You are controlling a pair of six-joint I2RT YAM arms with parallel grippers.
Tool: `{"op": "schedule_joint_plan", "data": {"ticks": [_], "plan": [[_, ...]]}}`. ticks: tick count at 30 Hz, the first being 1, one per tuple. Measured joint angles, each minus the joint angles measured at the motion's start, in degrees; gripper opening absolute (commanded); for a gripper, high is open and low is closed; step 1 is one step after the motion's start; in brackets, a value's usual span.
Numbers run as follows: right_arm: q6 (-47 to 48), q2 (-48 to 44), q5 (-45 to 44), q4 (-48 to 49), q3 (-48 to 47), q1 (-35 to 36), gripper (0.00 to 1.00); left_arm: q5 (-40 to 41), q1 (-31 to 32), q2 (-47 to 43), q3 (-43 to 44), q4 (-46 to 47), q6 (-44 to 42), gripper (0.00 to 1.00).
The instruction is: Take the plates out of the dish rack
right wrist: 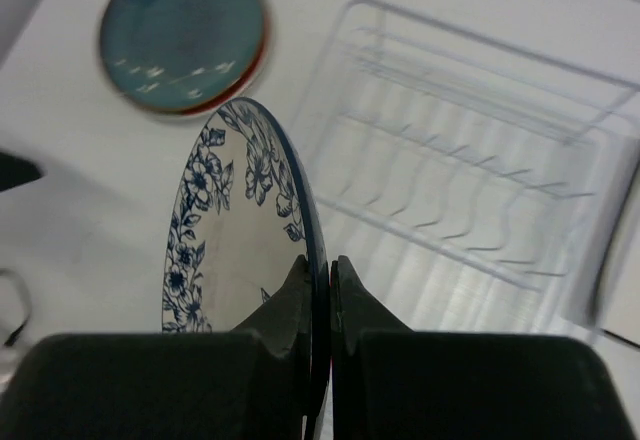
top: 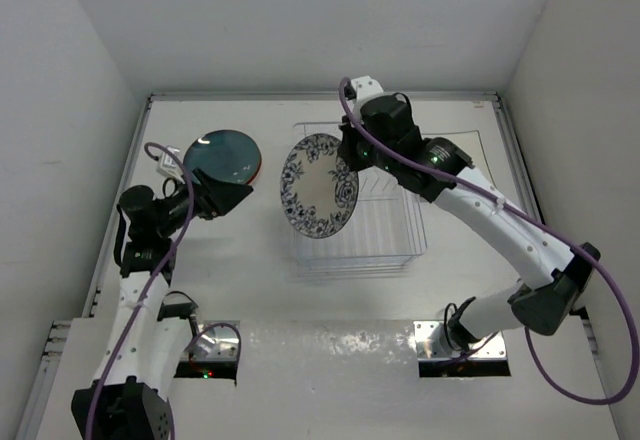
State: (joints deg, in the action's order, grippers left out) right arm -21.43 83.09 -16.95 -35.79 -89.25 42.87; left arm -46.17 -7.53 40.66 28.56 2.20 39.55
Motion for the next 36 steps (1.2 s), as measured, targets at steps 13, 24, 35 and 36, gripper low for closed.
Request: {"op": "schedule_joint_plan", "data": {"ticks": [13, 24, 35, 36], "plan": [[-9.6, -4.9, 26.0, 21.5, 15.8, 0.0, 0.00, -12.0, 0.0, 4.3, -3.3, 4.6, 1.7, 0.33], [-14.1, -3.4, 28.1, 31.0, 21.0, -2.3, 0.40, -12.6, -0.3, 3.3, -3.3, 4.6, 4.0, 0.00], [-15.3, -11.5, 15.0, 23.1, 24.0, -4.1, 0.93, 3.6, -1.2, 7.9, 0.2, 0.8, 13.2, 0.00], [-14.8, -13.2, 13.2, 21.6, 24.0, -4.1, 0.94, 5.1, -2.1, 9.4, 1.2, 0.5, 14.0, 0.00]]}}
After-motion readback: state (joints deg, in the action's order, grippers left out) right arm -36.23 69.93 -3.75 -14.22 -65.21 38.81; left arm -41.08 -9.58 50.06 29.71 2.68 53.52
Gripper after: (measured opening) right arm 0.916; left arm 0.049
